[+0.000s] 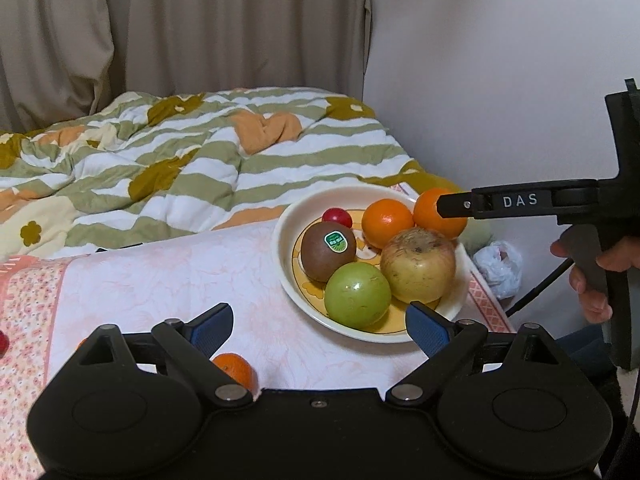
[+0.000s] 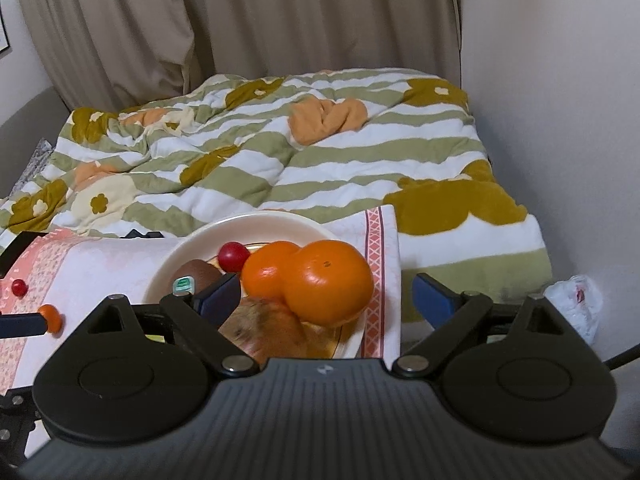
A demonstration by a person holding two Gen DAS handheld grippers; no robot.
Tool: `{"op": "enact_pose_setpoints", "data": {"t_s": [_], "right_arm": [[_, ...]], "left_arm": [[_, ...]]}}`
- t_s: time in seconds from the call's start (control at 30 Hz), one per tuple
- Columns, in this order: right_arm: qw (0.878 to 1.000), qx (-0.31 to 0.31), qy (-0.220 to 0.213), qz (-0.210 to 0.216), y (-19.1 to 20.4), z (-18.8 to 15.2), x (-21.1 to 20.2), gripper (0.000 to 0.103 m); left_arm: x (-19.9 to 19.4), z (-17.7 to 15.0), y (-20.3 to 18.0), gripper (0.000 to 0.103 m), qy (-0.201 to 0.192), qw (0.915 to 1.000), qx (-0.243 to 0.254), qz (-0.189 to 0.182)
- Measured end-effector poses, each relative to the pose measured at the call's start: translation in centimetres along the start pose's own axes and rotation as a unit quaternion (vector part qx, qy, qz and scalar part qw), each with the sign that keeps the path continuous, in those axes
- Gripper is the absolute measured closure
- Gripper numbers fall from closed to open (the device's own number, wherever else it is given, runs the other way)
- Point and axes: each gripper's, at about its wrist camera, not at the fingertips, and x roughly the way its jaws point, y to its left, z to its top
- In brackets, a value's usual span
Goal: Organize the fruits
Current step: 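Move both tools back toward the cherry tomato and second green apple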
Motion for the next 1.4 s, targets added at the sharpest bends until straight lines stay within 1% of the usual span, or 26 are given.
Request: {"op": "enact_pose_setpoints", "data": {"t_s": [0.2, 0.3, 0.53, 0.67, 0.9, 1.1, 1.23, 1.4], "right_arm": [[1.0, -0.02, -0.02, -0.003, 1.9, -0.3, -4.0, 0.0], [0.999, -0.032, -0.025, -0.002, 3.0, -0.4, -5.8, 0.0], [0.998, -0.06, -0.037, 0.003, 6.3, -1.1, -10.0, 0.0], [0.997, -0.071, -0.038, 0.005, 8.6, -1.5, -11.6, 0.0], [0.997, -0.066, -0.036, 0.013, 13.4, -3.2, -13.6, 0.0], [0.999, -0.043, -0.024, 0.004, 17.8, -5.3, -14.1, 0.0], [1.0, -0.015, -0.013, -0.021, 20.5, -6.2, -13.7, 0.0], [0.998, 0.021, -0.001, -0.064, 23.6, -7.6, -12.5, 0.0]], "left_arm": [[-3.5, -1.1, 0.1, 0.007, -0.03, 0.9995, -0.012, 0.005], [-5.4, -1.8, 0.4, 0.007, -0.045, 0.9987, -0.021, 0.014], [-10.2, -3.4, 1.9, 0.007, -0.072, 0.9954, -0.045, 0.044], [-12.9, -4.2, 3.7, 0.007, -0.088, 0.9921, -0.059, 0.067], [-16.7, -5.3, 9.0, 0.004, -0.11, 0.9861, -0.074, 0.1], [-17.7, -5.3, 14.5, 0.002, -0.104, 0.9872, -0.059, 0.105], [-17.3, -5.1, 18.2, 0.001, -0.093, 0.99, -0.04, 0.099], [-15.7, -4.8, 22.9, 0.001, -0.073, 0.9933, -0.01, 0.089]]}}
